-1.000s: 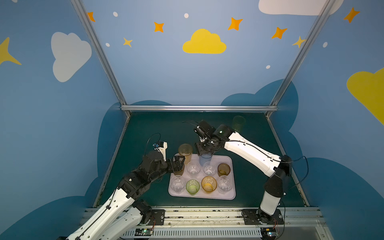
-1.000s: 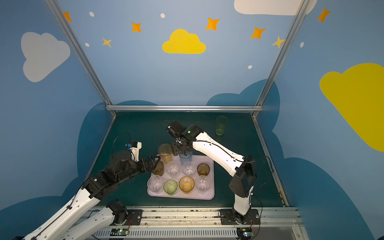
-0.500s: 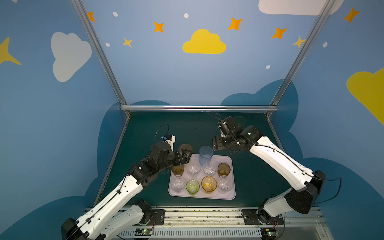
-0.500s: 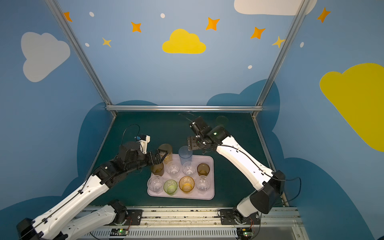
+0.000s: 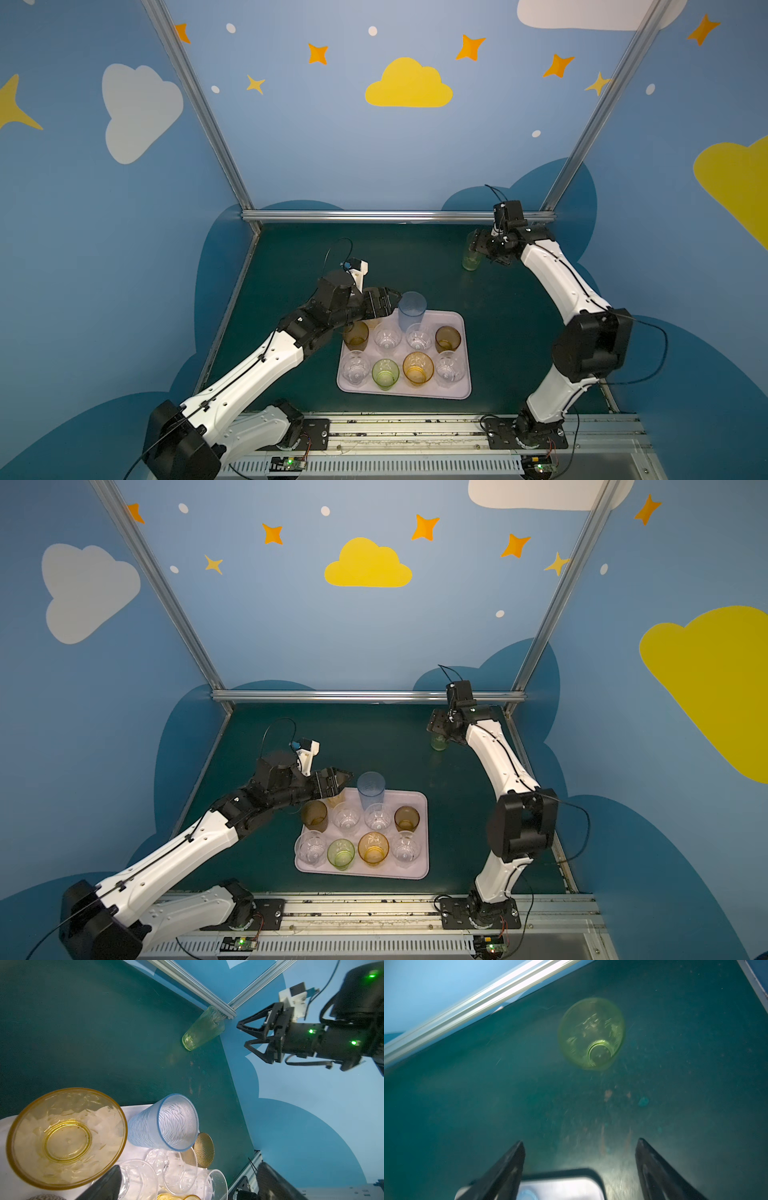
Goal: Place the glasses into the tray
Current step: 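Move the right gripper to the green glass and close on it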
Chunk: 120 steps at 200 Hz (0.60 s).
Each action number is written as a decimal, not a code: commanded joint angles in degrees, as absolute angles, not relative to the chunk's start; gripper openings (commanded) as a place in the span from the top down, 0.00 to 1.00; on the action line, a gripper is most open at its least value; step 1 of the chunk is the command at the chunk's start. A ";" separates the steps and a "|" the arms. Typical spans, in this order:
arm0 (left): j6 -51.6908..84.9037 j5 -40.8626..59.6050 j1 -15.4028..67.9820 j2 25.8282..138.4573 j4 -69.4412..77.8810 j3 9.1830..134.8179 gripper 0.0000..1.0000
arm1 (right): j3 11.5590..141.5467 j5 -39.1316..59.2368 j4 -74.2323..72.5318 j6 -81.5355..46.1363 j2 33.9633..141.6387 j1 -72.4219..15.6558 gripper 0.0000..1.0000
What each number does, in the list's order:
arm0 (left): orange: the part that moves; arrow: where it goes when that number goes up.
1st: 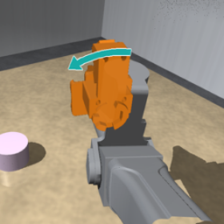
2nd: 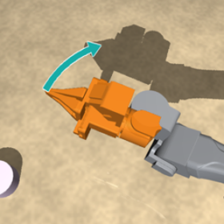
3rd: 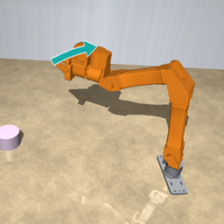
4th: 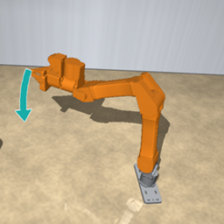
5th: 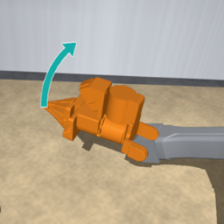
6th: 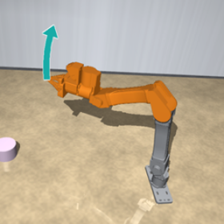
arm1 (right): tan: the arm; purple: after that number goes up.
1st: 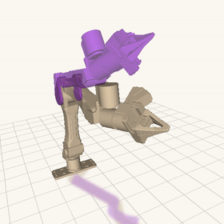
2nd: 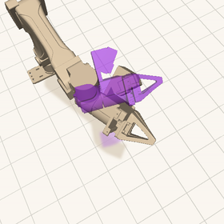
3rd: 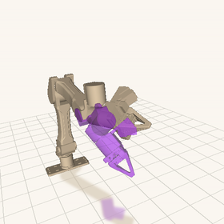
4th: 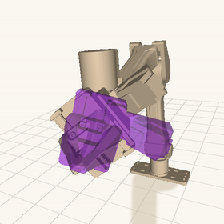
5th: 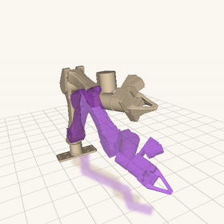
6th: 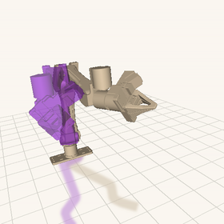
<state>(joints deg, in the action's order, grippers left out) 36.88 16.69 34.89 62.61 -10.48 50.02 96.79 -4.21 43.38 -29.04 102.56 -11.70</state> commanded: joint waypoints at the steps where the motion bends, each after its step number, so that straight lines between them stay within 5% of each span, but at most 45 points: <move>1: 36.06 16.82 34.80 62.73 -8.71 51.16 0.00 | 100.79 -4.46 43.48 -29.44 105.73 -9.60 0.19; 46: 35.51 16.00 34.72 64.42 -8.70 51.55 0.00 | 105.05 -5.27 43.15 -29.79 111.41 -6.56 0.27; 92: 35.68 17.02 34.67 66.36 -8.88 51.86 0.00 | 107.55 -3.39 43.51 -30.15 115.10 -4.61 0.51; 120: 35.74 15.12 34.66 66.27 -9.09 51.62 0.00 | 107.28 -3.39 43.34 -30.15 115.90 -4.44 0.57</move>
<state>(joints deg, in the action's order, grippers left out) 36.67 16.16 34.87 66.54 -9.32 50.46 106.19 -3.95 43.13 -29.76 114.65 -4.69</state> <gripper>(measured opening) 0.996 0.445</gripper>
